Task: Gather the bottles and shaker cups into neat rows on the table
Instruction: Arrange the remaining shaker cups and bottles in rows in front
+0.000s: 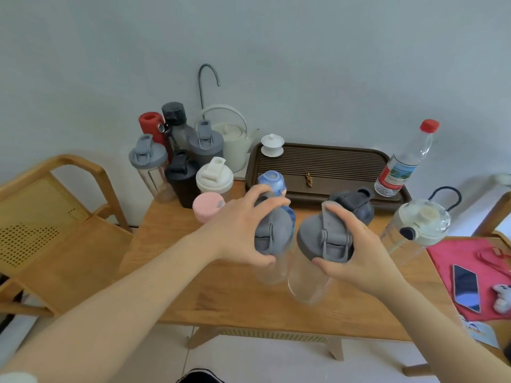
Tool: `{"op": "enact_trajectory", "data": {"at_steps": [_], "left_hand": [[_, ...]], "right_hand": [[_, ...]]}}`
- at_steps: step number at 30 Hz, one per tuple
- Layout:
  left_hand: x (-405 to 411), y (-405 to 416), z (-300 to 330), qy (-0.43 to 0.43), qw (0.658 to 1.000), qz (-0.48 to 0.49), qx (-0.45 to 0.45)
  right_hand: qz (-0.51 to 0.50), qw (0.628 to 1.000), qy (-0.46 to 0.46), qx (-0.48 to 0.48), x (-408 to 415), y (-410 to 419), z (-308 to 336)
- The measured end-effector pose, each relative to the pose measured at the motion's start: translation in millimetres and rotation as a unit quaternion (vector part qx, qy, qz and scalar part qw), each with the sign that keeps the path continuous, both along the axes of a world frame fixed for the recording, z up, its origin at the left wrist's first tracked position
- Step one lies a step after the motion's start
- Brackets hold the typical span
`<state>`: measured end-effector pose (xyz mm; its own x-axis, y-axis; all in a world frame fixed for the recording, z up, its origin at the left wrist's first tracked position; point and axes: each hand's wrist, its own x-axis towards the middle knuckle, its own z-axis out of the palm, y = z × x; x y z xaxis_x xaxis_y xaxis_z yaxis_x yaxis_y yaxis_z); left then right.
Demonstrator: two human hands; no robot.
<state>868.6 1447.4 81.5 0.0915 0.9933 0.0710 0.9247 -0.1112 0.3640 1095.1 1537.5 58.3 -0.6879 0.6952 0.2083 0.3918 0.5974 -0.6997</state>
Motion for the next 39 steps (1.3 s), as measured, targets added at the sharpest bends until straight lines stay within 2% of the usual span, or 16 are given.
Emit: {"op": "enact_trajectory", "data": {"at_steps": [4,8,13,17,24,30,34,39], "left_hand": [[-31,-1,50,-0.076,0.995,0.012,0.059],[-61,6,78,-0.087,0.993,0.014,0.082],[-66,1,48,0.018,0.999,-0.047,0.019],[-64,-3,9,0.069,0.995,-0.068,-0.029],[-52,-14,-22,0.157,0.979,-0.073,-0.103],[-48,-23,-40,0.151,0.985,-0.023,-0.078],[-48,-26,-41,0.149,0.986,0.000,-0.079],[-48,-17,-19,0.046,0.996,0.025,-0.079]], "right_hand": [[-0.009,0.994,0.112,-0.001,-32,9,51],[-0.027,0.990,0.139,0.015,-72,24,86],[-0.032,0.994,0.097,0.027,-93,34,101],[-0.027,0.998,0.050,0.019,-91,26,83],[0.006,1.000,-0.010,0.006,-71,6,44],[0.029,0.994,-0.093,0.040,-59,-20,-18],[0.052,0.994,-0.094,0.031,-54,-27,-42],[0.066,0.986,-0.147,0.039,-55,-22,-38]]}}
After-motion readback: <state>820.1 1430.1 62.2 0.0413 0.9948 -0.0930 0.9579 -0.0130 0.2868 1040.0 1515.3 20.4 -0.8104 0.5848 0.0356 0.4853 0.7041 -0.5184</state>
